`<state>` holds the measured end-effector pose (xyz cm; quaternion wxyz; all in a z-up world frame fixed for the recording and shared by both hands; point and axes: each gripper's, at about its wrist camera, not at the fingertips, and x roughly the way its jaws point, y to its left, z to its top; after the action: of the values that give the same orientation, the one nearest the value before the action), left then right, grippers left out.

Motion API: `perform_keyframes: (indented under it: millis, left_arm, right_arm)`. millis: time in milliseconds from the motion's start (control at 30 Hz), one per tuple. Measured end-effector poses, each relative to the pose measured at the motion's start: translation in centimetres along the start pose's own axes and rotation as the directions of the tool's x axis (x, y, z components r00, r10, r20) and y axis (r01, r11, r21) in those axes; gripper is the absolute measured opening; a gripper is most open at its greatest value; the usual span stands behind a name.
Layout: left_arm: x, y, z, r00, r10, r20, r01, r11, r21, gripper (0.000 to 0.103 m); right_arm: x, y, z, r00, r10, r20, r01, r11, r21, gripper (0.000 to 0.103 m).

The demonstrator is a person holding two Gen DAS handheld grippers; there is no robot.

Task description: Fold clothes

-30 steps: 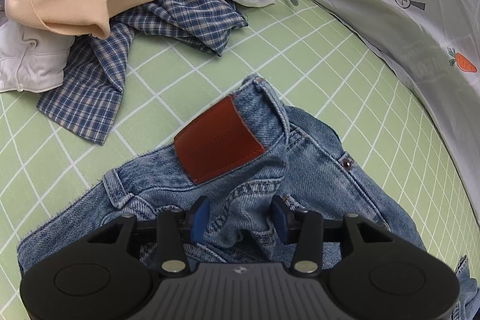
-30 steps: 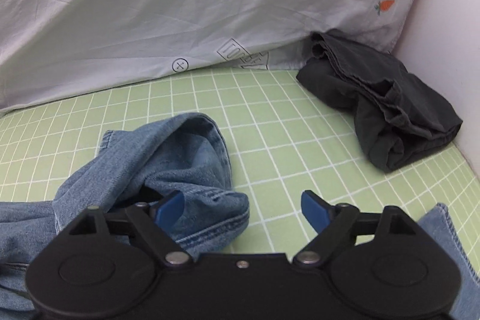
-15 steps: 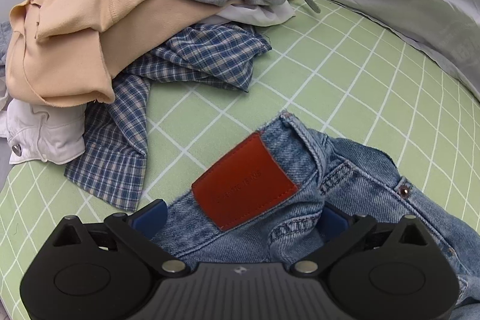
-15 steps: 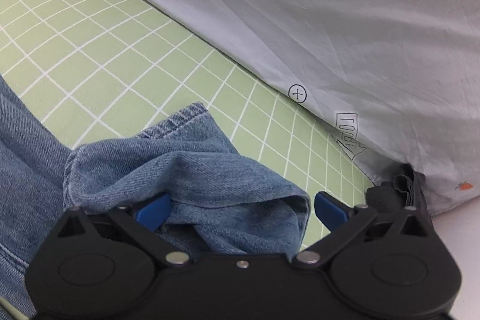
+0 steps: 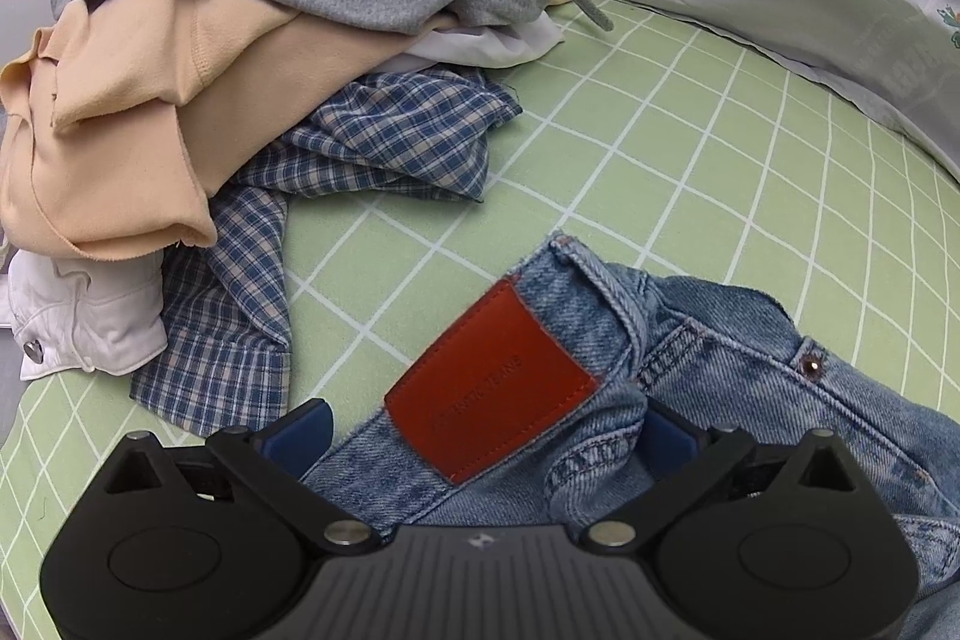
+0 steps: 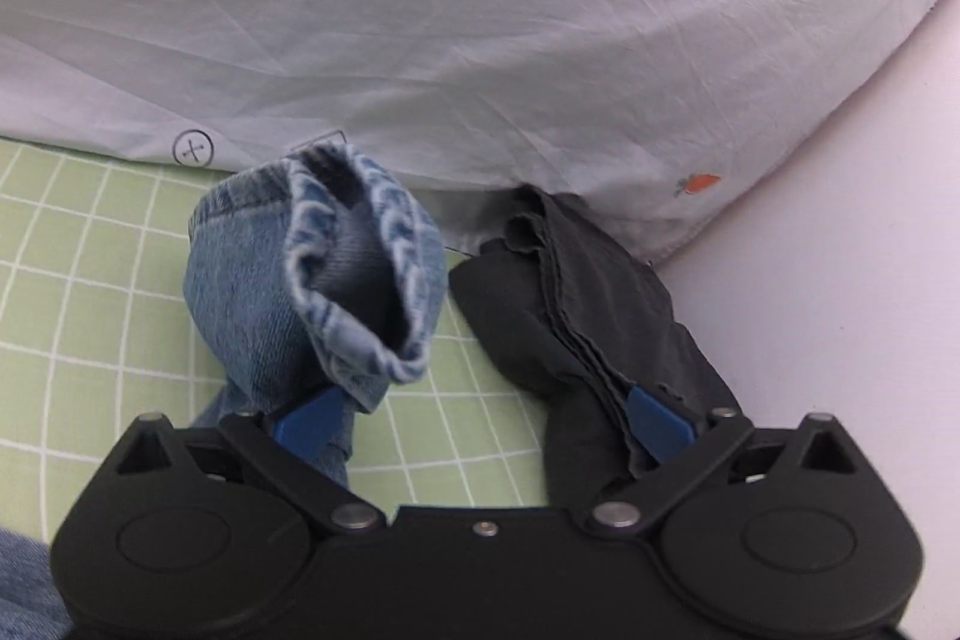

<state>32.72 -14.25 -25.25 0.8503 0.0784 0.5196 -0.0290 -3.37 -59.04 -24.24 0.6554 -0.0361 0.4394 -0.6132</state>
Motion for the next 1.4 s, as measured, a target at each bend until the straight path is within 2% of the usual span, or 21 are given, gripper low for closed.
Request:
perform_keyframes:
  millis: [33, 67, 133, 167, 233, 300, 367, 433, 467, 500, 533, 633, 733, 800, 900, 933, 1033, 1067, 1200, 1333, 1400]
  left_arm:
    - [-0.1, -0.1, -0.1, 1.000, 0.007, 0.007, -0.007, 1.000, 0.008, 0.103]
    - [-0.1, -0.2, -0.2, 1.000, 0.011, 0.014, -0.012, 1.000, 0.013, 0.103]
    - [-0.3, -0.3, -0.3, 0.999, 0.020, 0.026, -0.020, 1.000, 0.022, 0.103]
    - [-0.3, -0.3, -0.3, 0.999, 0.019, 0.026, -0.020, 1.000, 0.019, 0.103]
    - [-0.3, -0.1, -0.2, 1.000, 0.010, 0.015, -0.010, 1.000, 0.002, 0.103]
    - [-0.2, 0.3, -0.1, 1.000, -0.009, 0.002, 0.009, 1.000, -0.011, 0.103]
    - [-0.1, 0.7, -0.1, 1.000, -0.029, -0.010, 0.029, 0.999, -0.023, 0.103]
    - [0.0, 1.0, -0.2, 0.999, -0.046, -0.012, 0.045, 0.998, -0.033, 0.103]
    - [0.0, 1.1, -0.3, 0.999, -0.051, -0.011, 0.050, 0.998, -0.040, 0.103]
    - [0.0, 1.2, -0.4, 0.998, -0.055, -0.009, 0.055, 0.997, -0.046, 0.103]
    - [0.0, 1.2, -0.4, 0.998, -0.058, -0.007, 0.058, 0.997, -0.051, 0.103]
    - [0.0, 1.4, -0.6, 0.998, -0.067, -0.002, 0.067, 0.996, -0.060, 0.103]
    - [0.0, 1.5, -0.7, 0.997, -0.077, 0.003, 0.077, 0.995, -0.071, 0.103]
    - [0.0, 1.6, -0.8, 0.997, -0.079, 0.006, 0.079, 0.994, -0.072, 0.103]
    - [-0.1, 1.6, -0.7, 0.997, -0.079, 0.003, 0.079, 0.994, -0.073, 0.103]
    - [-0.1, 1.6, -0.6, 0.997, -0.080, 0.000, 0.079, 0.994, -0.072, 0.103]
    - [-0.1, 1.7, -0.4, 0.996, -0.088, -0.012, 0.087, 0.994, -0.069, 0.103]
    - [-0.1, 1.7, -0.2, 0.996, -0.091, -0.018, 0.089, 0.993, -0.071, 0.103]
    - [-0.6, 1.5, 0.2, 0.994, -0.105, -0.008, 0.105, 0.993, -0.053, 0.097]
    - [-1.6, 0.8, 1.0, 0.992, -0.120, 0.046, 0.119, 0.993, 0.017, 0.090]
    - [-1.4, 0.4, 1.5, 0.990, -0.135, 0.045, 0.133, 0.990, 0.044, 0.087]
  right_arm:
    - [0.0, -0.5, -0.6, 1.000, -0.014, -0.016, 0.014, 1.000, 0.009, 0.103]
    - [-0.3, -1.0, -1.2, 1.000, 0.013, -0.026, -0.012, 0.999, 0.043, 0.103]
    - [-0.8, -1.9, -2.6, 0.991, 0.120, -0.054, -0.111, 0.984, 0.138, 0.103]
    - [-0.7, -2.2, -3.4, 0.979, 0.192, -0.073, -0.175, 0.966, 0.192, 0.103]
    - [-0.4, -2.7, -4.9, 0.938, 0.330, -0.101, -0.288, 0.909, 0.300, 0.102]
    - [0.0, -2.5, -5.8, 0.924, 0.360, -0.126, -0.303, 0.894, 0.331, 0.088]
    - [0.2, -2.4, -6.1, 0.915, 0.383, -0.127, -0.320, 0.881, 0.348, 0.080]
    - [0.4, -2.8, -6.0, 0.896, 0.432, -0.105, -0.365, 0.850, 0.381, 0.054]
    - [0.5, -3.1, -5.9, 0.882, 0.462, -0.089, -0.393, 0.827, 0.402, 0.029]
    - [0.6, -3.4, -5.8, 0.868, 0.492, -0.073, -0.420, 0.803, 0.423, 0.012]
    - [0.6, -3.7, -5.6, 0.855, 0.515, -0.052, -0.443, 0.780, 0.441, 0.013]
    - [-1.7, -6.1, -5.3, 0.896, 0.434, 0.096, -0.426, 0.776, 0.466, 0.009]
    - [-2.0, -9.8, -6.9, 0.926, 0.361, 0.107, -0.343, 0.693, 0.634, 0.010]
    - [-1.2, -10.5, -9.0, 0.942, 0.333, 0.044, -0.274, 0.686, 0.674, 0.011]
    - [0.3, -9.3, -11.6, 0.954, 0.256, -0.157, -0.132, 0.826, 0.549, 0.015]
    - [0.4, -9.0, -12.3, 0.952, 0.242, -0.189, -0.110, 0.844, 0.525, 0.017]
    - [-0.4, -8.9, -13.8, 0.951, 0.228, -0.209, -0.090, 0.850, 0.519, 0.043]
    - [-0.7, -8.7, -13.8, 0.952, 0.221, -0.213, -0.086, 0.858, 0.506, 0.050]
    - [-2.0, -7.9, -13.2, 0.962, 0.186, -0.200, -0.082, 0.894, 0.441, 0.057]
    - [-4.1, -6.2, -10.7, 0.984, 0.161, -0.074, -0.127, 0.934, 0.333, 0.076]
    - [-4.6, -5.3, -9.6, 0.983, 0.180, -0.038, -0.160, 0.940, 0.302, 0.076]
